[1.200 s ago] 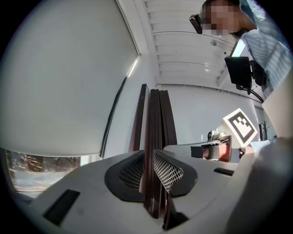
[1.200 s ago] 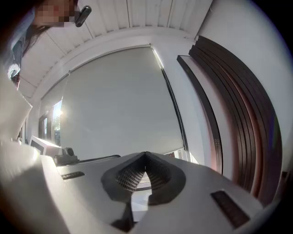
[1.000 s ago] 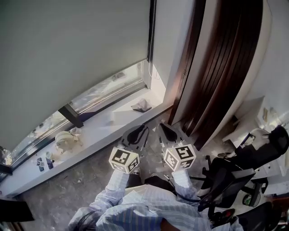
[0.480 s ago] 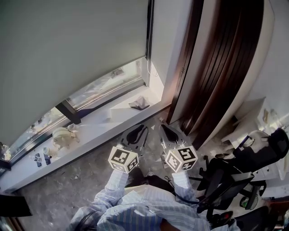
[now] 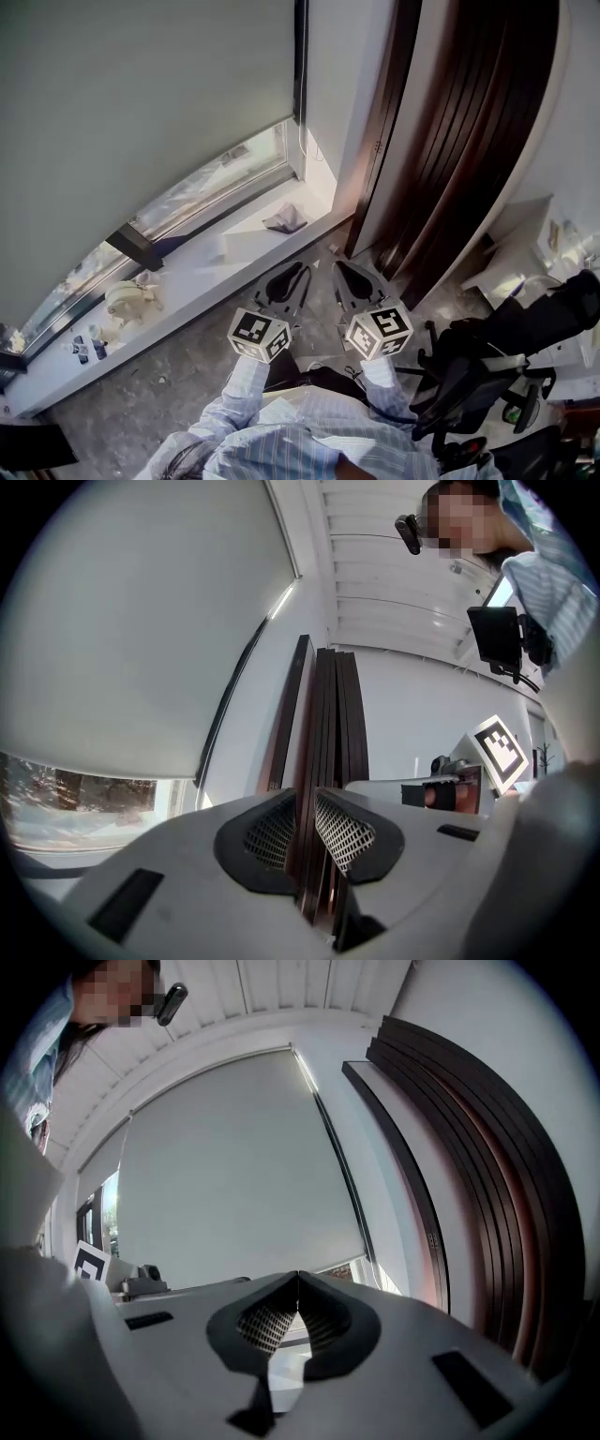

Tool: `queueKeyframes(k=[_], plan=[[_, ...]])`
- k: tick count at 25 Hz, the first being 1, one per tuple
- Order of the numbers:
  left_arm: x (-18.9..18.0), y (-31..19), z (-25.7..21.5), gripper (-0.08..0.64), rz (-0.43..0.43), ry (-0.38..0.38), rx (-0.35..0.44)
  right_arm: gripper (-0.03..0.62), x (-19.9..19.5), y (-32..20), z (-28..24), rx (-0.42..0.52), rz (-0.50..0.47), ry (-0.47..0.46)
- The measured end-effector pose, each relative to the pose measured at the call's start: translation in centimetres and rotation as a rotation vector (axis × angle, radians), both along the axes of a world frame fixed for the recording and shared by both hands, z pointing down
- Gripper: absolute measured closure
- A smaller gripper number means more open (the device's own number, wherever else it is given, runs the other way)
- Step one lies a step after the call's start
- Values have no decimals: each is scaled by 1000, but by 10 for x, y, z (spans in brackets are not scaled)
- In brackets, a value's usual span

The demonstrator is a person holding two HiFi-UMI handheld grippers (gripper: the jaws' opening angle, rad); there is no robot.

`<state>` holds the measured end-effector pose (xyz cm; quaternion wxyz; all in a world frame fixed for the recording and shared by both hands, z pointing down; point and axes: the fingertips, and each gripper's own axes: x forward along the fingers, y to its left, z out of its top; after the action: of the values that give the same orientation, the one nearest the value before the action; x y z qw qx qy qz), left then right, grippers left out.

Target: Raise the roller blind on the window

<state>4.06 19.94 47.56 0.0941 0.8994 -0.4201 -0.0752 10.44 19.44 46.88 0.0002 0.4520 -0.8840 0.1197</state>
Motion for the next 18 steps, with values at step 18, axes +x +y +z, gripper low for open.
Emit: queueKeyframes(k=[18], plan=[[-103,-261,-10,495,128,1,-1,588,-83,-245,-15,-17,148,48]])
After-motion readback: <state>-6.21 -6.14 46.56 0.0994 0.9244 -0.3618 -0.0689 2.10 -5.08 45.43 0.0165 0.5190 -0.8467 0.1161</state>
